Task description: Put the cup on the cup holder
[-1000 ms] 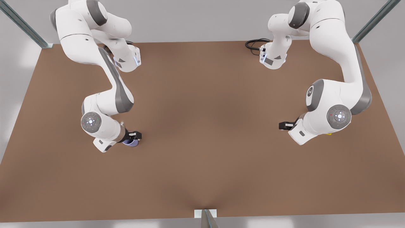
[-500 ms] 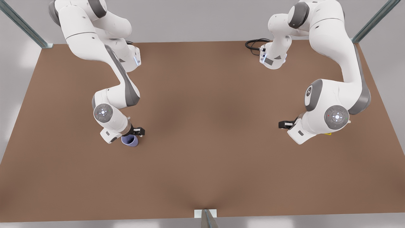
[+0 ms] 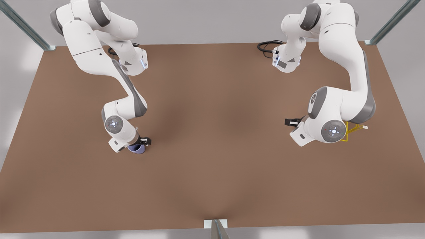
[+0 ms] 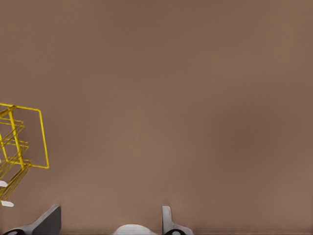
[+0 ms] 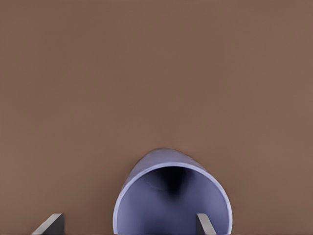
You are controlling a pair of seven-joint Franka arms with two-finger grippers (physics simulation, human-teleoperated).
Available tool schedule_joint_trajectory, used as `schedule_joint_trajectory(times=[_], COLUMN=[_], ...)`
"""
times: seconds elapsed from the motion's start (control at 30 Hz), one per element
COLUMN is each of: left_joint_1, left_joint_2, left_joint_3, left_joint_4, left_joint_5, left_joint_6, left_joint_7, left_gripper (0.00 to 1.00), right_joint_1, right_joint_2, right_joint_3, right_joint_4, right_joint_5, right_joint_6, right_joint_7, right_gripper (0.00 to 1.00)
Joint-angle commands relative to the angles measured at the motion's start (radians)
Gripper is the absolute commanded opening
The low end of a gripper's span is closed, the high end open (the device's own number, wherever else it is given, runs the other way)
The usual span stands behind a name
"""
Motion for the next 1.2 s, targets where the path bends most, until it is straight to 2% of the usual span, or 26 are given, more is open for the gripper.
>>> schedule_joint_trajectory(times=[0.0,0.07,0.13,0.2,0.23,0.27,0.3,0.33,0.5,0.63,0.7,0.77,0.83,1.03,1.17], left_joint_1=[-0.001,0.004,0.006,0.004,0.010,0.010,0.016,0.010,0.015,0.019,0.024,0.024,0.025,0.052,0.059], left_joint_2=[-0.001,-0.001,0.007,0.002,-0.002,0.001,0.002,-0.001,0.002,0.015,0.016,0.025,0.031,0.062,0.087], left_joint_3=[-0.001,-0.001,-0.002,-0.002,-0.004,0.001,-0.001,-0.005,-0.004,-0.004,-0.002,-0.002,-0.002,-0.002,-0.001], left_joint_4=[0.001,0.009,0.018,0.020,0.020,0.020,0.020,0.020,0.018,0.014,0.012,0.012,0.012,0.014,0.012], left_joint_5=[0.002,-0.001,-0.011,-0.006,-0.011,-0.011,-0.014,-0.015,-0.011,-0.006,-0.006,-0.007,-0.009,-0.007,0.028], left_joint_6=[-0.042,-0.036,0.072,0.101,0.102,0.132,0.133,0.133,0.162,0.184,0.188,0.193,0.217,0.236,0.276], left_joint_7=[-0.044,-0.032,-0.029,-0.037,-0.031,-0.035,-0.032,-0.032,-0.032,-0.032,-0.038,-0.041,-0.040,-0.032,-0.032], left_gripper=[1.00,1.00,1.00,1.00,1.00,1.00,1.00,1.00,1.00,1.00,1.00,1.00,1.00,1.00,1.00], right_joint_1=[-0.001,0.000,0.000,-0.001,-0.001,-0.003,-0.004,-0.010,-0.012,-0.020,-0.055,-0.052,0.020,0.226,0.249], right_joint_2=[0.006,0.006,0.007,0.026,0.027,0.027,0.027,0.024,0.004,-0.071,-0.095,-0.085,-0.025,0.193,0.339], right_joint_3=[0.000,0.002,0.002,0.002,0.002,0.002,0.002,0.002,0.004,0.010,0.057,0.066,0.068,0.063,0.197], right_joint_4=[-0.005,-0.017,-0.020,-0.031,-0.031,-0.031,-0.032,-0.032,-0.040,-0.071,-0.060,0.035,0.224,0.540,0.652], right_joint_5=[-0.018,-0.019,-0.019,-0.032,-0.033,-0.035,-0.035,-0.035,-0.032,-0.022,-0.021,0.001,0.137,0.484,0.580], right_joint_6=[0.045,0.051,0.051,0.051,0.051,0.051,0.051,0.050,0.050,0.034,-0.041,-0.125,-0.222,-0.239,-0.120], right_joint_7=[0.039,0.039,0.039,0.039,0.039,0.039,0.039,0.039,0.039,0.040,0.040,0.040,0.044,0.051,0.115], right_gripper=[1.00,1.00,1.00,1.00,0.97,0.53,0.25,0.21,0.21,0.21,0.21,0.21,0.21,0.21,0.21])
